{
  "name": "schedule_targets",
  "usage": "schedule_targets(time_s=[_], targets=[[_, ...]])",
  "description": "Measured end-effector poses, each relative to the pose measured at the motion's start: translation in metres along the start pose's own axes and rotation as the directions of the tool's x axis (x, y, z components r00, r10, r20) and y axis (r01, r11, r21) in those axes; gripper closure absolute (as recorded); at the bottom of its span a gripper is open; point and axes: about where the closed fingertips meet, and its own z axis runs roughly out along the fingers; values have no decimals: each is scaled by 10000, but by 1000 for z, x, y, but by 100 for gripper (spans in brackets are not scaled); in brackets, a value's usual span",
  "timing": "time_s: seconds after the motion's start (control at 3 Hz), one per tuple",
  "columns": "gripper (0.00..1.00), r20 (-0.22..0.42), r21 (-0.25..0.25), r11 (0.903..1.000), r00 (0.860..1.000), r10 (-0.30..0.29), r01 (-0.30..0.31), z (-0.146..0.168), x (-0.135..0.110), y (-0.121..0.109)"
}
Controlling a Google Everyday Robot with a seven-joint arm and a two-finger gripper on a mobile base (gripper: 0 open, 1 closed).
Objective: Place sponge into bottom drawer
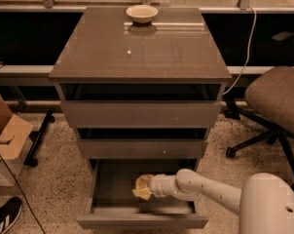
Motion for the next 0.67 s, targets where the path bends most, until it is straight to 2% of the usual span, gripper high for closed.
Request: schedule_targets(time_s=[0.33,0.67], targets=[[79,0,507,9936,9949,1010,-1009,24,50,-29],[57,-13,668,9861,9883,1523,-1519,37,74,-43]])
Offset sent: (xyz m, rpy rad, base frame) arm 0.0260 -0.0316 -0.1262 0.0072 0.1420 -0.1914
